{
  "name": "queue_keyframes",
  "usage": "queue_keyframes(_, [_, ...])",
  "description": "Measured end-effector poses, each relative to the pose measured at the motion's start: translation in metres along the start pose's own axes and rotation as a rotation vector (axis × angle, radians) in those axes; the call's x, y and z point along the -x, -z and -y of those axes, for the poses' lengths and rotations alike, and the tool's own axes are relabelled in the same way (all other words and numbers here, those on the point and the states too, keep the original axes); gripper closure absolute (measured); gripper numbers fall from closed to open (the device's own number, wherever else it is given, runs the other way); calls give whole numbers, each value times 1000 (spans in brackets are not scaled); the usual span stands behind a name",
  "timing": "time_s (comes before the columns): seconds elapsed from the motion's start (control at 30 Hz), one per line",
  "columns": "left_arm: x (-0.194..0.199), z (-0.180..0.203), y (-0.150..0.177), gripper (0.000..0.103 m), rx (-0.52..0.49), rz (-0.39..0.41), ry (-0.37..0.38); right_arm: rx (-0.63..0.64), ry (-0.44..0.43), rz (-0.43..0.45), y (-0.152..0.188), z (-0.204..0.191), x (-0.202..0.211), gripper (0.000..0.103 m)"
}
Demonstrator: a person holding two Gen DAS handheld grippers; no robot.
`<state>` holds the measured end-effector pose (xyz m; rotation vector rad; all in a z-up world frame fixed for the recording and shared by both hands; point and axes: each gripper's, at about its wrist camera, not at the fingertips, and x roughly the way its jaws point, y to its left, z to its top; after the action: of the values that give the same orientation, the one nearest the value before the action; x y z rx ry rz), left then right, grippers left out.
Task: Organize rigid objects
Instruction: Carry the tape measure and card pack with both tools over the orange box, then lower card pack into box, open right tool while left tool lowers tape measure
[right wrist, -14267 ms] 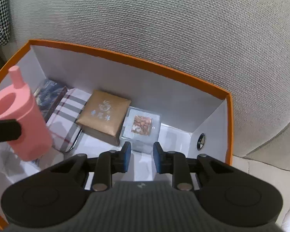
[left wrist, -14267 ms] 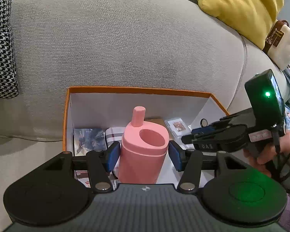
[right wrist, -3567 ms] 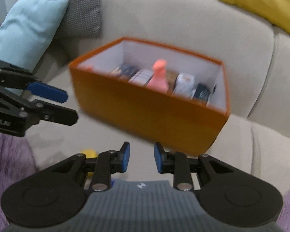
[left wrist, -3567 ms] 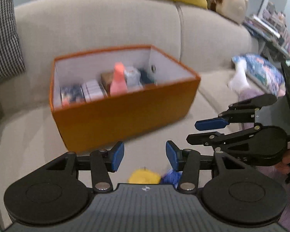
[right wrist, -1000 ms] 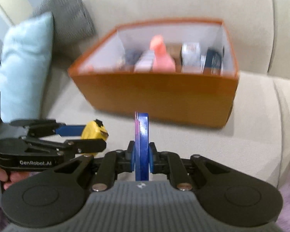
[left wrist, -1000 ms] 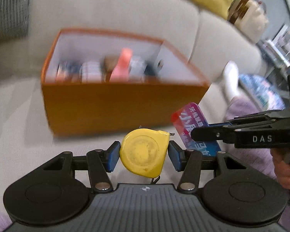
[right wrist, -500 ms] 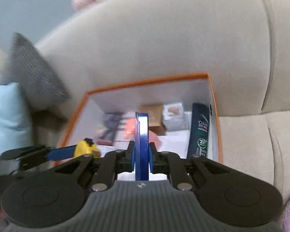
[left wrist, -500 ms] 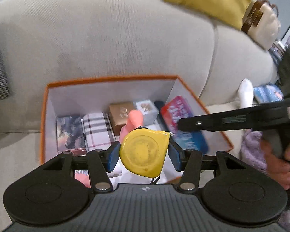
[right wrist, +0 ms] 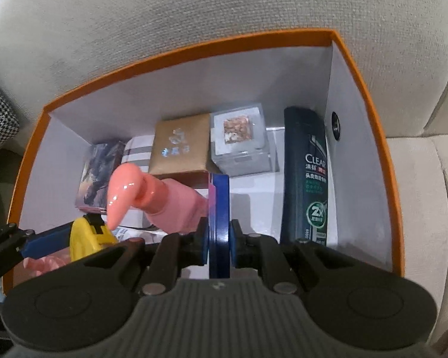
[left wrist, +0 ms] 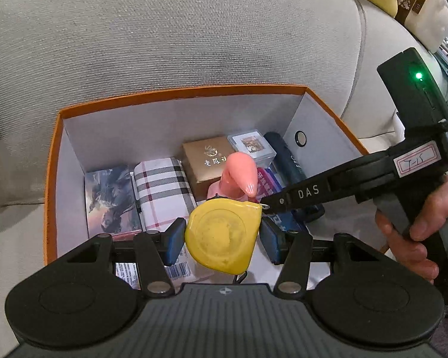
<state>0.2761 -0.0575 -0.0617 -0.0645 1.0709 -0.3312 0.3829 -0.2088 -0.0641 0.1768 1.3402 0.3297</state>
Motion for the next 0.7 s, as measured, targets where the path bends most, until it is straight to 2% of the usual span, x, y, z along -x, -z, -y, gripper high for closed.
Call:
queue_keyframes(0.2, [-14, 1, -4, 42, 17, -44, 6, 28, 61, -37, -1, -1, -7, 87])
queue_keyframes(0.4, [-20, 3, -6, 42, 40, -74, 12, 121, 130, 13, 4, -10, 3, 85])
queue_keyframes(0.47, [-21, 4, -6, 42, 39, -82, 14, 149, 141, 47, 8, -13, 9, 80])
queue_keyframes(0.57, [-25, 7, -6, 42, 19, -94, 11, 150, 137, 122, 18, -12, 22, 78])
queue_keyframes(0.7, [-33, 11, -7, 42, 38, -126, 12, 97, 97, 284, 39, -4, 41, 74])
